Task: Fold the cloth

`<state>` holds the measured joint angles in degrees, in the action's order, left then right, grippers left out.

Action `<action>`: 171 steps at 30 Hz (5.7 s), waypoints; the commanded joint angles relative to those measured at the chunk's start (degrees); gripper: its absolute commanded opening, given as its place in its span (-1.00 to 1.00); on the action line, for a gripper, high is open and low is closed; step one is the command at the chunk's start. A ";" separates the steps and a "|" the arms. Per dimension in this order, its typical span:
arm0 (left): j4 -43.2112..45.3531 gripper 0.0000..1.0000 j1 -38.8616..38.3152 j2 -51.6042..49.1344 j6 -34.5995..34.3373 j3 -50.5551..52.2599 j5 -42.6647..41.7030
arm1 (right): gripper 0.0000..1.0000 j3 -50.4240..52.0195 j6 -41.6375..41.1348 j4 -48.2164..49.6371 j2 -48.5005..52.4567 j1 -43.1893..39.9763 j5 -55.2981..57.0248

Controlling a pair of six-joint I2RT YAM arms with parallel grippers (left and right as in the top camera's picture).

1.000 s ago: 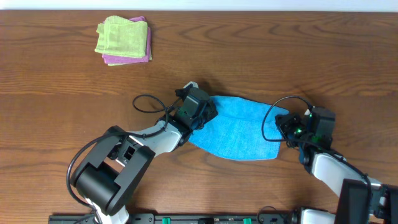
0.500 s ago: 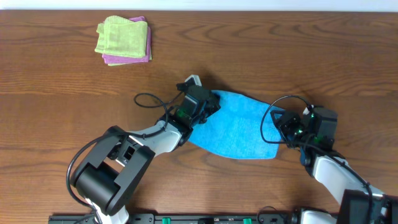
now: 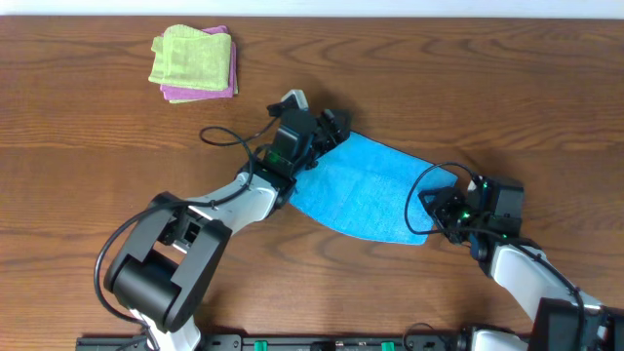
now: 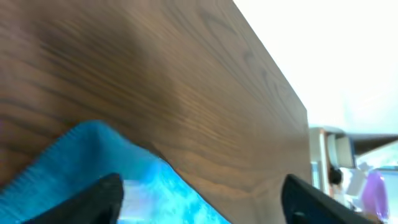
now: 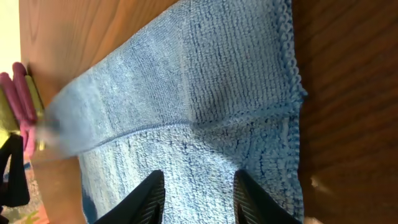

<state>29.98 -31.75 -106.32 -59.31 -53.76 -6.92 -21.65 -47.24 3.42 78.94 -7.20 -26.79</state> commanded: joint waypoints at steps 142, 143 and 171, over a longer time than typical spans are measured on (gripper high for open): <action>-69.57 0.50 14.64 1.60 56.46 -6.49 -19.67 | -0.04 0.13 17.42 -13.16 -2.73 20.00 -13.66; -69.59 0.50 13.99 1.60 56.19 -6.49 -20.17 | -0.04 0.13 17.20 -12.61 -2.73 20.79 -13.42; -70.55 0.26 5.57 1.62 53.42 -6.47 -5.92 | -0.96 -5.35 4.42 -10.75 -10.60 28.26 -8.37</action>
<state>-40.34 -26.50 -104.05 -5.10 -60.45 -17.82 -23.20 -44.38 -5.10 71.09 20.93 -35.81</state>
